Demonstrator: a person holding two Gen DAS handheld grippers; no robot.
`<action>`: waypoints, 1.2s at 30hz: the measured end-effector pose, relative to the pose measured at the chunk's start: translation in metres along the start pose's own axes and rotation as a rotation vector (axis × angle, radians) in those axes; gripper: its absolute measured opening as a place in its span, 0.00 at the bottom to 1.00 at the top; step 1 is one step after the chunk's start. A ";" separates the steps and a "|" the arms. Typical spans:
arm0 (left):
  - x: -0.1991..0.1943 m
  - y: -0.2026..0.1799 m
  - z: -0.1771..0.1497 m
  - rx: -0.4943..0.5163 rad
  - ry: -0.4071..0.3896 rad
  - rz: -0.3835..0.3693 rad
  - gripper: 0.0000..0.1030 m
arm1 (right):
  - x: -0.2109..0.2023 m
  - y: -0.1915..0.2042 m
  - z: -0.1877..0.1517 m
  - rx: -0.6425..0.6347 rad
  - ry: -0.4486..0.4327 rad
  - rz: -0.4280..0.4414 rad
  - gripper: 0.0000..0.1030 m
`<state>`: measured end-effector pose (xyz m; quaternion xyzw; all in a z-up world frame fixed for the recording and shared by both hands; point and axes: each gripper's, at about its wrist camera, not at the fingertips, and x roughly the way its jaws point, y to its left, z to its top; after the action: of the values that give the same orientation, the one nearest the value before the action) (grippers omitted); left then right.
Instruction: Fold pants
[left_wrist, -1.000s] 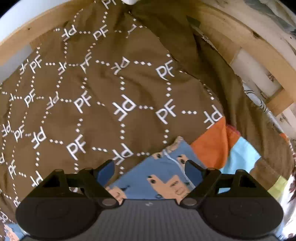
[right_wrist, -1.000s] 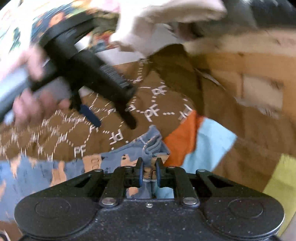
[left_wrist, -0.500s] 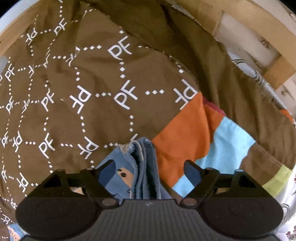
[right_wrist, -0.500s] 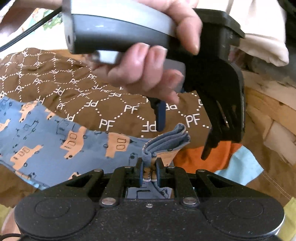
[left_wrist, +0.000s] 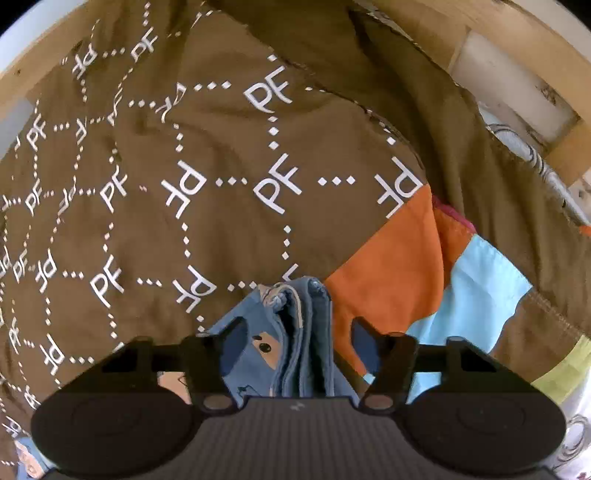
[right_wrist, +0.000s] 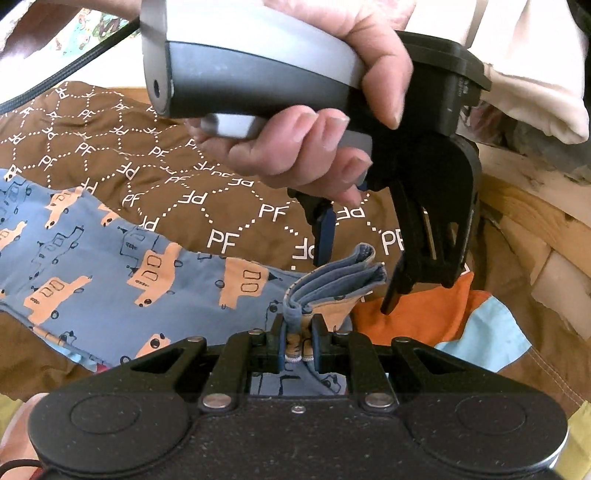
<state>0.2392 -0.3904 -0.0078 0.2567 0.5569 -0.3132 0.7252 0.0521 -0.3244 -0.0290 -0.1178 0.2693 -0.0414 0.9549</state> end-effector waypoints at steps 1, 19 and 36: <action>0.002 -0.007 0.002 0.010 -0.001 0.011 0.47 | 0.000 0.000 0.000 -0.003 0.000 0.000 0.15; -0.042 0.041 -0.063 -0.227 -0.124 -0.127 0.11 | -0.026 0.027 0.000 -0.163 -0.116 0.026 0.14; -0.018 0.169 -0.186 -0.521 -0.225 -0.247 0.11 | -0.028 0.095 -0.004 -0.312 -0.092 0.273 0.14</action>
<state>0.2402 -0.1398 -0.0329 -0.0438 0.5616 -0.2723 0.7800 0.0275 -0.2291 -0.0419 -0.2284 0.2419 0.1361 0.9332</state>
